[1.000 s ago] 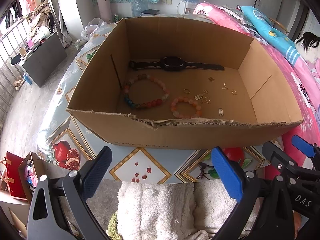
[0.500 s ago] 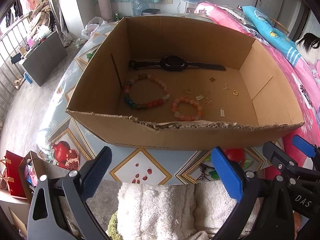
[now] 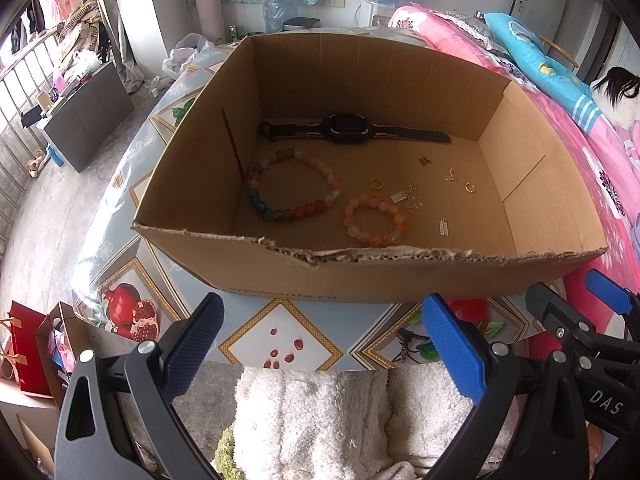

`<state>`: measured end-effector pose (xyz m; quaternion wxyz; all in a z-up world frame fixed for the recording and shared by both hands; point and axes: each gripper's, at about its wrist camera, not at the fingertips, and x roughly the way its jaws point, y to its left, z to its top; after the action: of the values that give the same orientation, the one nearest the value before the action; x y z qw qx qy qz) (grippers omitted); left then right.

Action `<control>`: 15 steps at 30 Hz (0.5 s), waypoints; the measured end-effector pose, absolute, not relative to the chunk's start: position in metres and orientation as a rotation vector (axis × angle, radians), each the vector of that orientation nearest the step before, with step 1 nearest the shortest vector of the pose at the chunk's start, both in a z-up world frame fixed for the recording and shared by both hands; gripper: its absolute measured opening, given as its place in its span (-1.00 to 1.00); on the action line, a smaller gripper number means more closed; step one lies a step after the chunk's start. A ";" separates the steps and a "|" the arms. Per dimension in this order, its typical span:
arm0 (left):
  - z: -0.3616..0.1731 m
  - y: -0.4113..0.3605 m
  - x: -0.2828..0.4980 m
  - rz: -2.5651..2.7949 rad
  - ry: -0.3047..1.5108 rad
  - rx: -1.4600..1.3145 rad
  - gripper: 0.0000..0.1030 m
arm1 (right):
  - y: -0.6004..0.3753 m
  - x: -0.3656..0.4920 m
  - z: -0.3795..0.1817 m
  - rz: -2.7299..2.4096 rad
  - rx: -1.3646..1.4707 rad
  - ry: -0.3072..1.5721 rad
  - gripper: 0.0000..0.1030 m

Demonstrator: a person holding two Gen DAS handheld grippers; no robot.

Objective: Organize jewelry

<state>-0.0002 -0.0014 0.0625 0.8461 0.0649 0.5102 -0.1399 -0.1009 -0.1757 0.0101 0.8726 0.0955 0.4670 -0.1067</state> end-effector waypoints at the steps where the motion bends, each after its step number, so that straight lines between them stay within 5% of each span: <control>1: 0.063 -0.002 0.000 -0.294 1.077 0.137 0.89 | -0.176 -0.101 0.010 -0.223 0.199 0.977 0.85; 15: 0.058 -0.003 0.003 -0.301 1.110 0.134 0.89 | -0.178 -0.097 0.008 -0.228 0.206 0.996 0.84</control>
<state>0.0028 -0.0034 0.0578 0.8369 0.0633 0.5247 -0.1422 -0.0970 -0.1780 0.0079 0.8673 0.0983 0.4757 -0.1089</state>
